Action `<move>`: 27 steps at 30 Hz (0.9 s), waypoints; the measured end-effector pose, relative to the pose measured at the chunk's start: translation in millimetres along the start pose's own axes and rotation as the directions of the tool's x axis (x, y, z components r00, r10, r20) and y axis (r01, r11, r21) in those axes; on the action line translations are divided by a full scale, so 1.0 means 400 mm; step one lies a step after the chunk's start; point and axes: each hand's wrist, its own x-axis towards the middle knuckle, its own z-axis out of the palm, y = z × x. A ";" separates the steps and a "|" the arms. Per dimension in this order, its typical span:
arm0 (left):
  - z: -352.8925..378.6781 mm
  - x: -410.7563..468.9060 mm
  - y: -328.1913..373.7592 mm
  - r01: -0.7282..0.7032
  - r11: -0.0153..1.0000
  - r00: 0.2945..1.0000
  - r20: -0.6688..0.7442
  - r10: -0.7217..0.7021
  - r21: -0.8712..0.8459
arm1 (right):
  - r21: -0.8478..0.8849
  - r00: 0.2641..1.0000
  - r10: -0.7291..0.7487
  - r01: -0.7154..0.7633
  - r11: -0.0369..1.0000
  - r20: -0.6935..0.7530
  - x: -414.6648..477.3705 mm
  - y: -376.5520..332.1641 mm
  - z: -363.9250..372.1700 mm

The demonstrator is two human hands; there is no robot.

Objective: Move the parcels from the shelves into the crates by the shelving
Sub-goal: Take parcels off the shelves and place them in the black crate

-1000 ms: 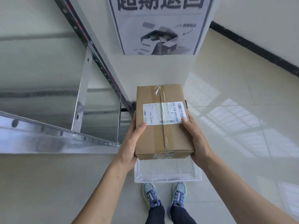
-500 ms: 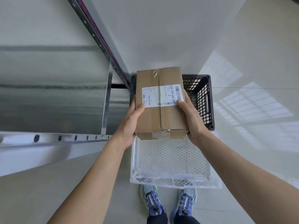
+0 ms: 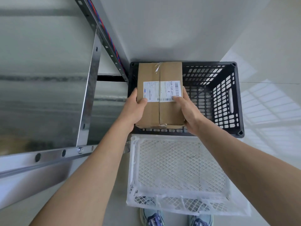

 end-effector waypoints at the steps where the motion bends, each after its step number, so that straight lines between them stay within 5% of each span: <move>1: 0.004 0.017 -0.012 0.015 0.999 1.000 -0.015 -0.015 0.040 | 0.005 0.999 0.029 -0.029 1.000 0.028 0.018 0.009 -0.001; 10: 0.087 0.145 -0.097 0.059 0.865 0.998 -0.060 -0.033 0.498 | -0.046 0.990 0.122 -0.119 0.992 0.065 0.161 0.127 0.019; 27: 0.159 0.216 -0.174 0.014 0.781 0.995 -0.084 0.049 0.625 | 0.011 0.983 0.181 -0.182 0.983 0.022 0.295 0.206 0.036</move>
